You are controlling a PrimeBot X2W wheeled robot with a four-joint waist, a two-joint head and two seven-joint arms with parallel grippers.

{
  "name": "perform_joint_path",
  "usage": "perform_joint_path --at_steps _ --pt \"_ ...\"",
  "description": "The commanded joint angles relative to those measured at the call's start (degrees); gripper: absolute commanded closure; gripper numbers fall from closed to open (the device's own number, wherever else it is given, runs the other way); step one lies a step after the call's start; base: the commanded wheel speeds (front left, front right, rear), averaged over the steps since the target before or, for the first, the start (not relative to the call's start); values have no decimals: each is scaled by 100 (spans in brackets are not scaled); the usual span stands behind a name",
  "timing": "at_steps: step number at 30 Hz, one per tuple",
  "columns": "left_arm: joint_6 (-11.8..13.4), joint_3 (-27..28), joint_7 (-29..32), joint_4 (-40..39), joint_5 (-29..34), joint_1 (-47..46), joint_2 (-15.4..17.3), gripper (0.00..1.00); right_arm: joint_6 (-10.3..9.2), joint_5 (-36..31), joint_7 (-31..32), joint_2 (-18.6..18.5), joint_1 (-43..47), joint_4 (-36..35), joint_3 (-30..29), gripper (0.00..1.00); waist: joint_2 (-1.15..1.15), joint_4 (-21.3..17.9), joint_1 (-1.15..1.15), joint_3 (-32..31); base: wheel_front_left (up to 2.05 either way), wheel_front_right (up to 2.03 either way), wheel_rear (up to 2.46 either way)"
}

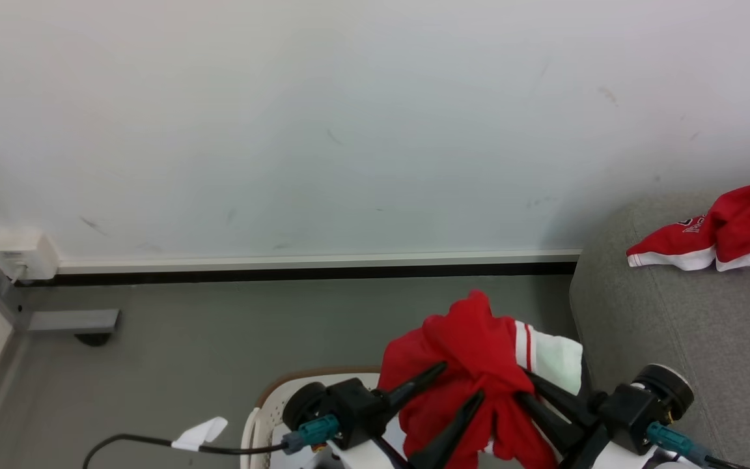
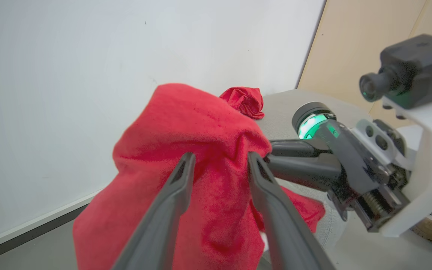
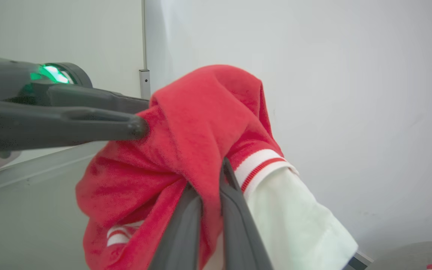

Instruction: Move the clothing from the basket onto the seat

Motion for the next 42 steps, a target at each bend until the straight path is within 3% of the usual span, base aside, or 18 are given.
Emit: perform_joint_path --at_steps 1,11,26,34,42 --pt "30 18 -46 52 121 -40 51 0 -17 -45 -51 -49 76 -2 -111 100 0 -27 -1 22 0 0 0" --pt "68 10 -230 472 140 -106 -47 0 -16 -329 -44 -95 300 -354 -1022 100 0 -563 -1 261 0 0 0" --pt "15 2 -349 720 336 -576 -43 0 -16 -712 -45 52 489 -695 -1795 100 0 -1551 -1 1137 0 0 0" --pt "-45 -14 -323 728 473 -1100 2 0 -16 -1030 -45 267 392 -863 -2724 100 0 -1476 -1 1882 0 0 0" --pt "-36 78 -202 563 573 -1850 36 0 -16 -1416 -44 380 -395 -879 -4500 100 0 -1095 -1 2887 0 0 0"
